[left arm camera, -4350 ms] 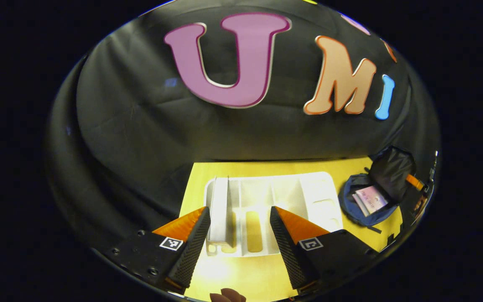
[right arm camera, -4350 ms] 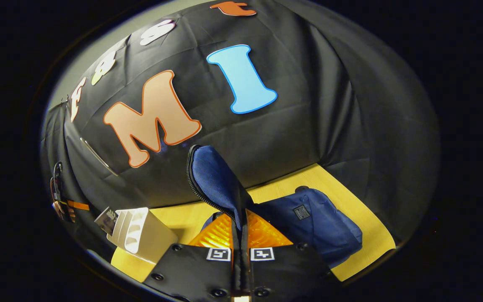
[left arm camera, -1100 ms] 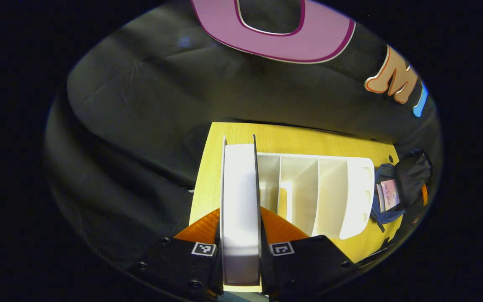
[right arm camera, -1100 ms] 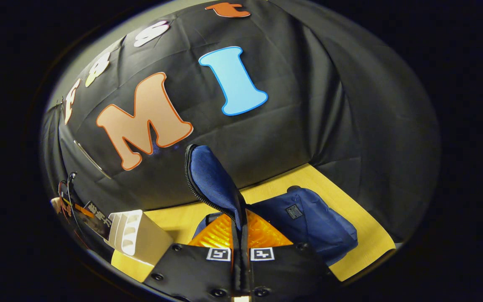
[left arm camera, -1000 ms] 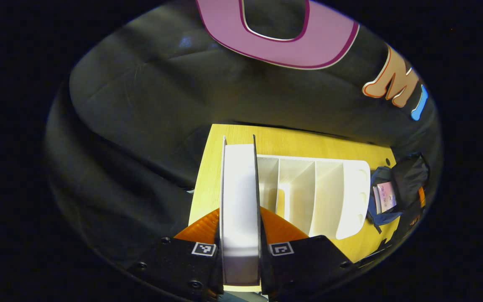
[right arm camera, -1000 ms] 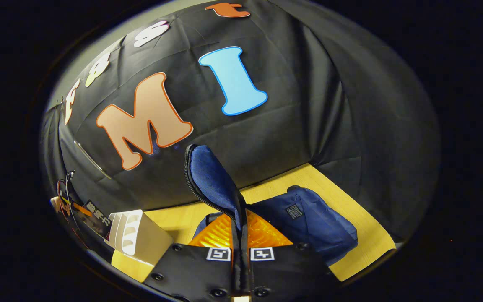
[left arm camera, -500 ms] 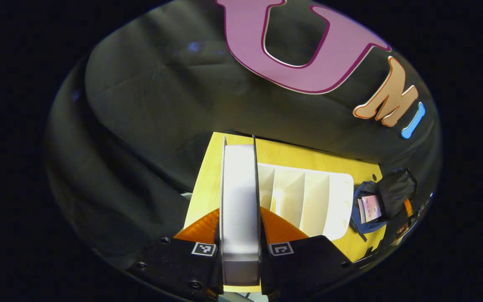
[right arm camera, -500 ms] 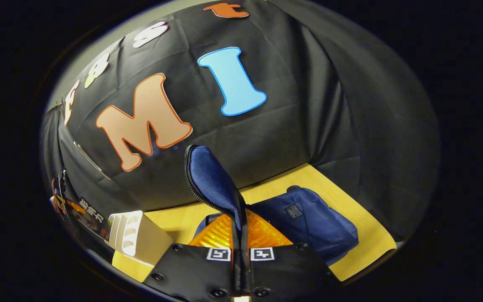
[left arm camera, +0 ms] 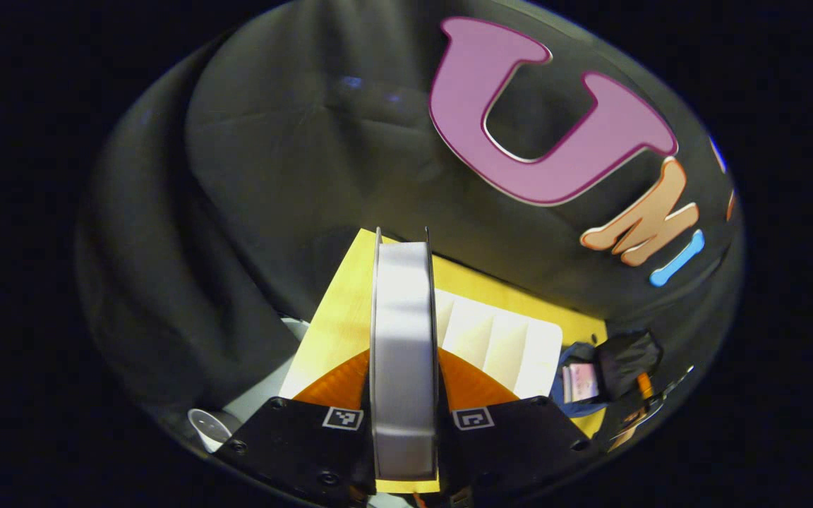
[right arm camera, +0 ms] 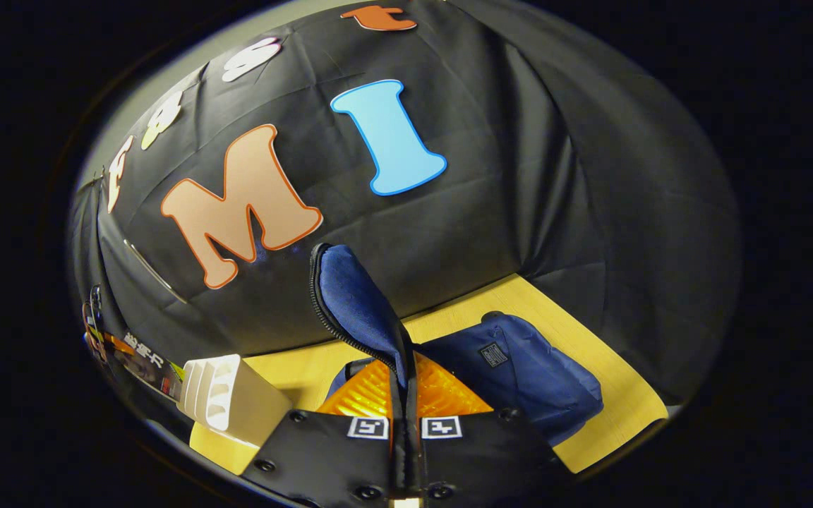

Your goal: Open the schoolbag, grab two books from the bookshelf and put them into the schoolbag.

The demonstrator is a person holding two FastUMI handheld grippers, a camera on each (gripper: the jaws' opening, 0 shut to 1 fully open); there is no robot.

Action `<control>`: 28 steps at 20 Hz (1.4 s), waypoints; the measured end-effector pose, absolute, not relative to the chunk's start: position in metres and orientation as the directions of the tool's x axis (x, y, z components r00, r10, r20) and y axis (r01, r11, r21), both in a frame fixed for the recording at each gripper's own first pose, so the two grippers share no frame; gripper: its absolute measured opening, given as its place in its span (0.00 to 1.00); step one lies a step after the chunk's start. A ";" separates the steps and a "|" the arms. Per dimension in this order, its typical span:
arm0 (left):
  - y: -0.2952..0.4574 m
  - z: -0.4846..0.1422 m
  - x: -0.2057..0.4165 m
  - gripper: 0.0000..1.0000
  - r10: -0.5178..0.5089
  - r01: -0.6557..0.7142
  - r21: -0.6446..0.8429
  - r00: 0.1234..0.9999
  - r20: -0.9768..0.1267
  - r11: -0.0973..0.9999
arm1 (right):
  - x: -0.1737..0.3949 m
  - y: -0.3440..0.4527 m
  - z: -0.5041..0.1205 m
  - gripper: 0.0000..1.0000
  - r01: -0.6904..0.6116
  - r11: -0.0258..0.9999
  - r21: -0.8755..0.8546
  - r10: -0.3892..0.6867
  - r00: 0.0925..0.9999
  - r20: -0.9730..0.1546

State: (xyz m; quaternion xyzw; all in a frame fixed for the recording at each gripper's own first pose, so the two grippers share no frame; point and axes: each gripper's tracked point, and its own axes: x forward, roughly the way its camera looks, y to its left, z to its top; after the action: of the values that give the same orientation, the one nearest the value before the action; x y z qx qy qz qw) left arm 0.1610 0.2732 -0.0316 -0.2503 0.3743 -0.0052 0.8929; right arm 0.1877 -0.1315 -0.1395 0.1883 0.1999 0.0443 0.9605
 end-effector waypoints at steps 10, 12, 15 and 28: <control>0.254 0.014 0.132 0.31 -0.334 -0.115 -0.777 0.857 -0.393 0.619 | 0.185 -0.134 -0.141 0.02 -0.006 0.922 0.388 0.161 0.915 -0.370; 0.251 0.015 0.128 0.31 -0.337 -0.104 -0.804 0.871 -0.358 0.585 | 0.184 -0.134 -0.142 0.02 -0.005 0.921 0.389 0.161 0.915 -0.370; 0.235 0.013 0.130 0.31 -0.353 -0.083 -0.854 0.887 -0.298 0.513 | 0.183 -0.136 -0.141 0.03 -0.003 0.920 0.392 0.161 0.914 -0.371; 0.111 -0.019 0.124 0.30 -0.528 -0.013 -0.970 0.837 -0.142 0.241 | 0.179 -0.134 -0.145 0.03 -0.011 0.913 0.407 0.174 0.914 -0.365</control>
State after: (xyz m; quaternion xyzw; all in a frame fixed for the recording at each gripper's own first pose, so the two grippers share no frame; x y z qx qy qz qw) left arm 0.1244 0.1110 -0.0193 -0.5918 0.2287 -0.1710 0.7538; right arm 0.1786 -0.1336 -0.1445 0.2027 0.2012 0.0485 0.9571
